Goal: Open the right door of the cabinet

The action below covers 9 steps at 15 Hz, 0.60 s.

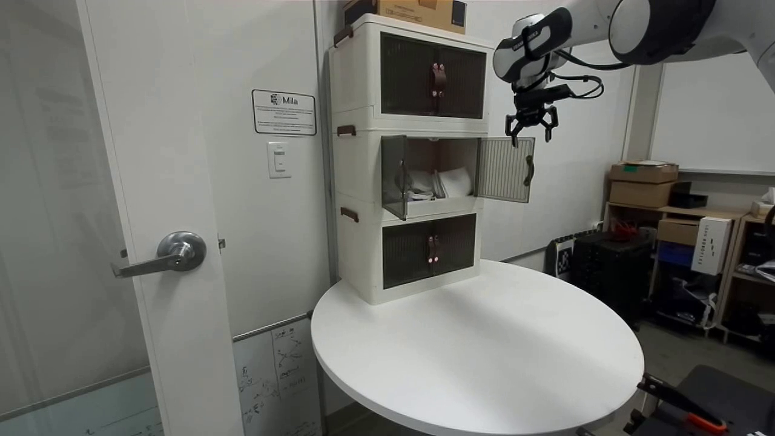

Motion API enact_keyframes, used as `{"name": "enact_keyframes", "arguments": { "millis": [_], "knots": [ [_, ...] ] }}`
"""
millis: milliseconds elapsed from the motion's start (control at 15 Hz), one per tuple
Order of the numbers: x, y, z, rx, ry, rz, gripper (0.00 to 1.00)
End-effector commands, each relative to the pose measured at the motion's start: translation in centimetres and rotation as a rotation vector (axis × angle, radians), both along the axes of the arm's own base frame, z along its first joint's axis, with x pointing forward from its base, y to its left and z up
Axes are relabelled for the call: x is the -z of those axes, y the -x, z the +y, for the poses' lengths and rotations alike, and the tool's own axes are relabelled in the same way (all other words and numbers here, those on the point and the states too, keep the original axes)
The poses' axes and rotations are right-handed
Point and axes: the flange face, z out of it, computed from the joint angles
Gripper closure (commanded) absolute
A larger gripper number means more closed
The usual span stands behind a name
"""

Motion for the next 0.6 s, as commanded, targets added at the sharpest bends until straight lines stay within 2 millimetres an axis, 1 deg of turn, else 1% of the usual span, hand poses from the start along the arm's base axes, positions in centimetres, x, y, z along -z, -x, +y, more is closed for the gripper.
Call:
{"name": "enact_keyframes", "arguments": {
  "millis": [0,200,333,467,533],
  "knots": [
    [-3.9,1.5,2.3,-0.168,-0.002,0.017,0.0],
    [-8.3,4.3,6.1,-0.338,-0.009,-0.002,0.0],
    [-10.5,6.3,8.5,-0.444,-0.008,-0.021,0.0],
    [-11.7,8.0,10.9,-0.545,-0.026,-0.03,0.0],
    [-11.5,8.6,12.2,-0.59,-0.052,-0.036,0.0]
  ]
}}
